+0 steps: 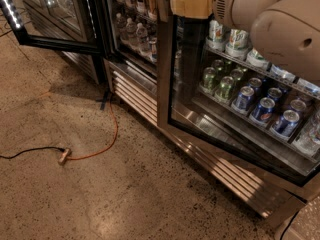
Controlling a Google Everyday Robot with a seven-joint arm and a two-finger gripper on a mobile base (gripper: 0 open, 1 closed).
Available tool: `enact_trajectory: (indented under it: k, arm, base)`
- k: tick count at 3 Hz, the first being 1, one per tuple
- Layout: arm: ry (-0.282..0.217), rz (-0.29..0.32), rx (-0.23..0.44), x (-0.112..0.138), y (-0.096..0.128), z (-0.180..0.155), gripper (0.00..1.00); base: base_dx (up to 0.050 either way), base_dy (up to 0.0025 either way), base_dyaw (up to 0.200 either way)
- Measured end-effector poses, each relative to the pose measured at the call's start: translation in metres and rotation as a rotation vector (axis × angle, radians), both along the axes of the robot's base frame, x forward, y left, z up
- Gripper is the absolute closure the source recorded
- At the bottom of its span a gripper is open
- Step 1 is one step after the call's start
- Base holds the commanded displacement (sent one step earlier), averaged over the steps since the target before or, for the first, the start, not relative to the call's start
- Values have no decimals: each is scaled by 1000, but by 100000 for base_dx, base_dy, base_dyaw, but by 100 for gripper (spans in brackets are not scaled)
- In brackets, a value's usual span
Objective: Close right fridge door
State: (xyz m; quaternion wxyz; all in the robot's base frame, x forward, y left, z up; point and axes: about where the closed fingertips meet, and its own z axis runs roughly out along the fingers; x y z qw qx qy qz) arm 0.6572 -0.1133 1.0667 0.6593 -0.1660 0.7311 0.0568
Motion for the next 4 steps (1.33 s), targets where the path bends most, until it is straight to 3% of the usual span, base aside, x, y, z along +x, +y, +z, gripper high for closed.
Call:
enact_trajectory:
  k: [4]
  arm:
    - [0,0,0,0,0,0,0]
  base:
    - [4988,0,12]
